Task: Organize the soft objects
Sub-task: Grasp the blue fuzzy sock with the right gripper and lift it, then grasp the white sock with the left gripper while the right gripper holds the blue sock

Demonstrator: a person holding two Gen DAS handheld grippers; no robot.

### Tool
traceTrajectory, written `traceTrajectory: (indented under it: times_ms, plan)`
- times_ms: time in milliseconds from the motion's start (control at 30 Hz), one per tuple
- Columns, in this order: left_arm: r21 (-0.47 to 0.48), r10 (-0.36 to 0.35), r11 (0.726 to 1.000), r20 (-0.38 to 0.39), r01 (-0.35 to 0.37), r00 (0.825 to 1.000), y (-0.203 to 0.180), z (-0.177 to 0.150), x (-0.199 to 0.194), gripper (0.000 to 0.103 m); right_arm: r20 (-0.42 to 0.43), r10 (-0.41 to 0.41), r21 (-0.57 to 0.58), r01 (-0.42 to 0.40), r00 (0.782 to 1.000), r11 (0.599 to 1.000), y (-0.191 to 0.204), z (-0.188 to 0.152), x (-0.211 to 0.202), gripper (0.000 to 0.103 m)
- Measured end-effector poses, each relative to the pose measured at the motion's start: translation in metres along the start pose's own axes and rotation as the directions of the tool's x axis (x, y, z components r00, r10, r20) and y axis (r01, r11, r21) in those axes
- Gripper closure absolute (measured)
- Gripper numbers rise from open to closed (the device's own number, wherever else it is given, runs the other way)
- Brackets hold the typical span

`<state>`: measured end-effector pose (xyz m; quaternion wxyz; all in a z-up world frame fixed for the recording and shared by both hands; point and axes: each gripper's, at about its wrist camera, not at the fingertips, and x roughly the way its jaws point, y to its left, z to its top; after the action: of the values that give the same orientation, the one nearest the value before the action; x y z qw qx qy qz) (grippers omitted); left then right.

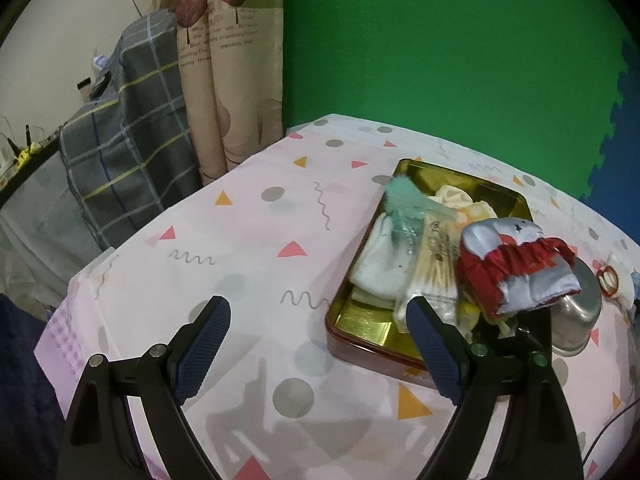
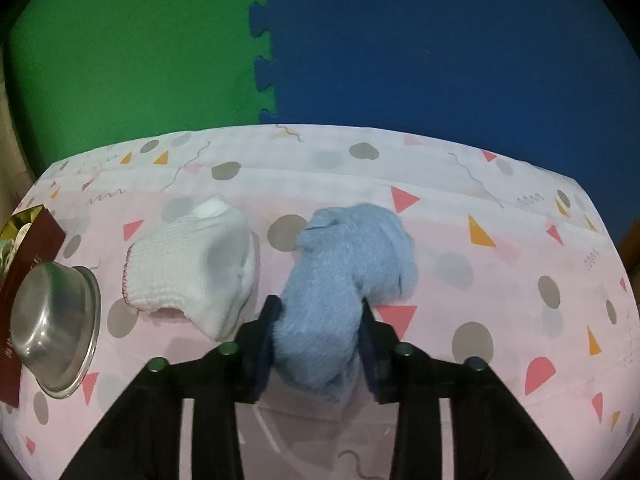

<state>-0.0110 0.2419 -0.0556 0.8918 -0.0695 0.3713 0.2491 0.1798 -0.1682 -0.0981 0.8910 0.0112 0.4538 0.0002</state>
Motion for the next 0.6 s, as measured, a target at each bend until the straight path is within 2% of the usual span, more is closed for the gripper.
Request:
traceTrajectory:
  times_ms: [167, 333, 500, 600]
  plan:
    - [0.055, -0.015, 0.998, 0.033, 0.013, 0.999, -0.019, 0.001, -0.018, 0.016, 0.033, -0.014, -0.032, 0.015, 0.999, 0.999, -0.008, -0.007, -0.013, 0.078]
    - [0.117, -0.075, 0.991, 0.058, 0.068, 0.995, -0.048, 0.001, -0.040, 0.016, 0.061, -0.031, -0.050, 0.034, 0.998, 0.998, -0.031, -0.022, -0.035, 0.079]
    - [0.220, -0.144, 0.968, 0.080, 0.124, 0.986, -0.088, -0.002, -0.056, 0.015, 0.083, -0.070, -0.053, 0.074, 0.994, 0.996, -0.059, -0.036, -0.056, 0.079]
    - [0.277, -0.191, 0.946, 0.066, 0.166, 0.979, -0.116, -0.005, -0.063, 0.015, 0.086, -0.107, -0.038, 0.111, 0.991, 0.993, -0.078, -0.045, -0.064, 0.079]
